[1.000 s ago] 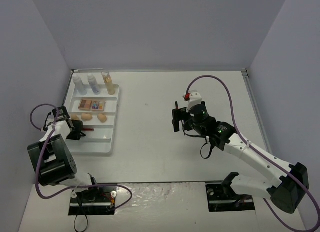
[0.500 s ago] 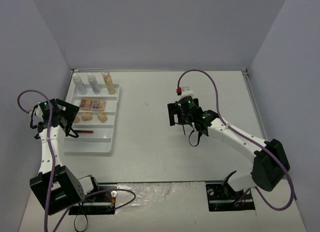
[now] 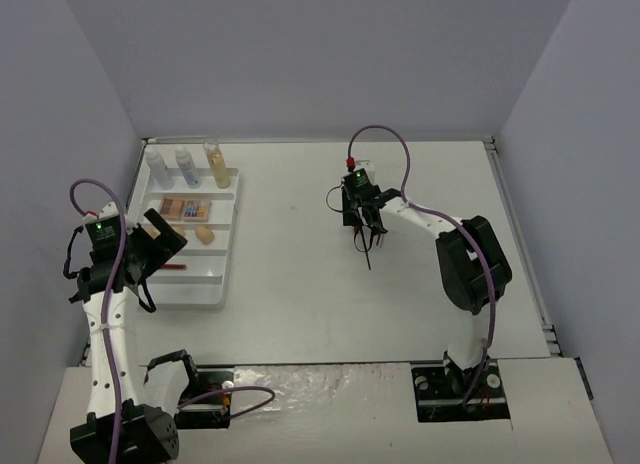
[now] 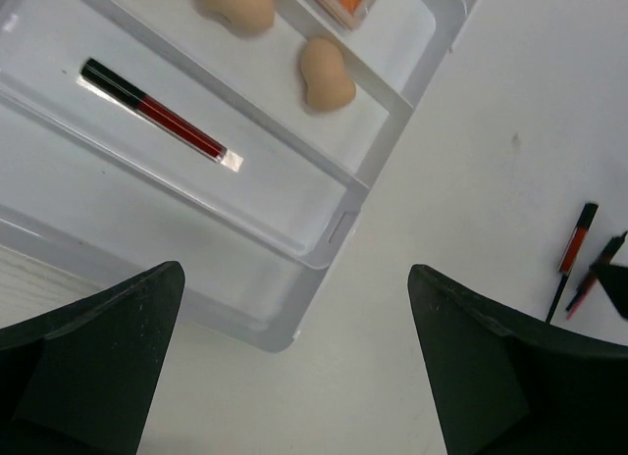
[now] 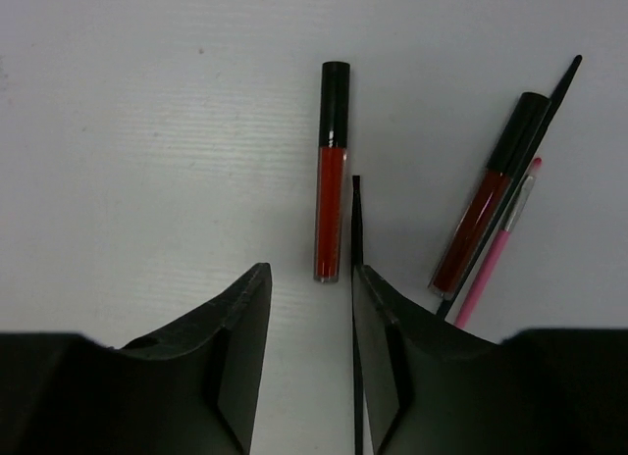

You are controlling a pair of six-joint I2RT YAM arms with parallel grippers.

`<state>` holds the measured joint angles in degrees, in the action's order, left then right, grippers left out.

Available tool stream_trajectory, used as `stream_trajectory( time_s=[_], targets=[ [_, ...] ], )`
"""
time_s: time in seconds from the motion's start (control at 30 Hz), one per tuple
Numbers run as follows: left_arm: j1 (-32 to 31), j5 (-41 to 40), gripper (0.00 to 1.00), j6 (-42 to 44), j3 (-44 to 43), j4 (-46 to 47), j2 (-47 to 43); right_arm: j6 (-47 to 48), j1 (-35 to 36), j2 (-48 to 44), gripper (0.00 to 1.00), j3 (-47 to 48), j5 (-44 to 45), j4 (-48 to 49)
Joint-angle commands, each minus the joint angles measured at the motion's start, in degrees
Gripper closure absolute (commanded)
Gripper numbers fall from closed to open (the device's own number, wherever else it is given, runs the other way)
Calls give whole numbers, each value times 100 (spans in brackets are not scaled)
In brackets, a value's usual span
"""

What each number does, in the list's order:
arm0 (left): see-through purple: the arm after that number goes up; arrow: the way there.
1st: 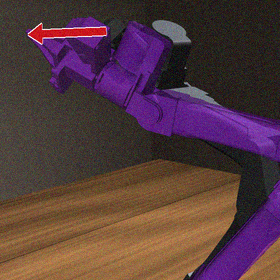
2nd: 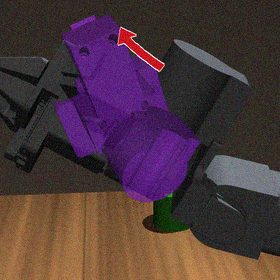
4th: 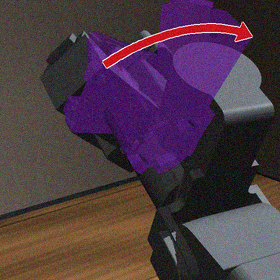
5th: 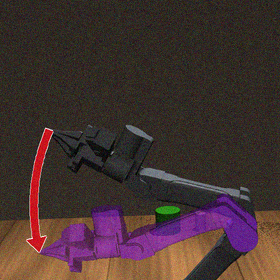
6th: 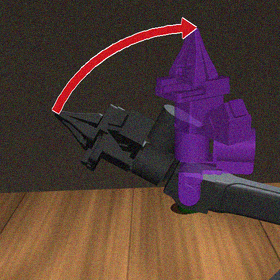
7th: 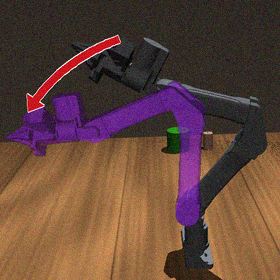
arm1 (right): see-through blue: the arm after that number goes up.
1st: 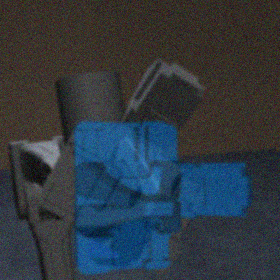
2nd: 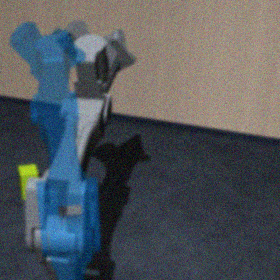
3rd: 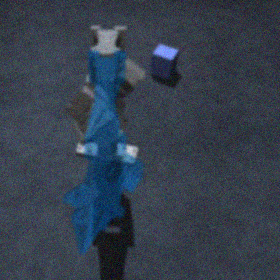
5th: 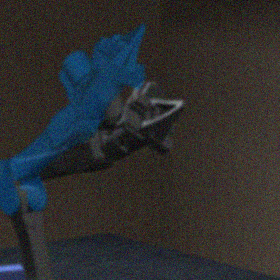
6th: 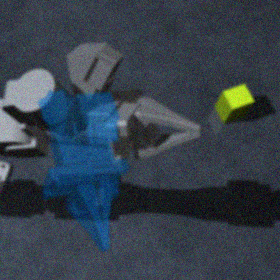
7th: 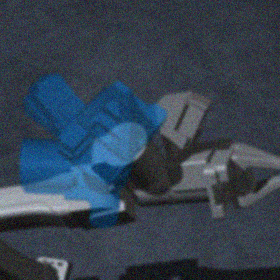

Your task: Organize the makeup

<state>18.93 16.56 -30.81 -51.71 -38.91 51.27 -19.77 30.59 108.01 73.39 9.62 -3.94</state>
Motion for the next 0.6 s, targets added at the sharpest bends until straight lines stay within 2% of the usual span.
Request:
stream_trajectory(
  time_s=[0.0,0.13,0.57],
  targets=[
    [-272,372,3,321,-54,-261,-164,124,-232,352,68,620,-69,282],
    [-471,260,3,620,-200,-450,-258,230,-334,733,71,943,-181,333],
    [-707,393,3,584,-147,-380,-265,331,-343,1435,78,1395,-298,333]
  ],
)
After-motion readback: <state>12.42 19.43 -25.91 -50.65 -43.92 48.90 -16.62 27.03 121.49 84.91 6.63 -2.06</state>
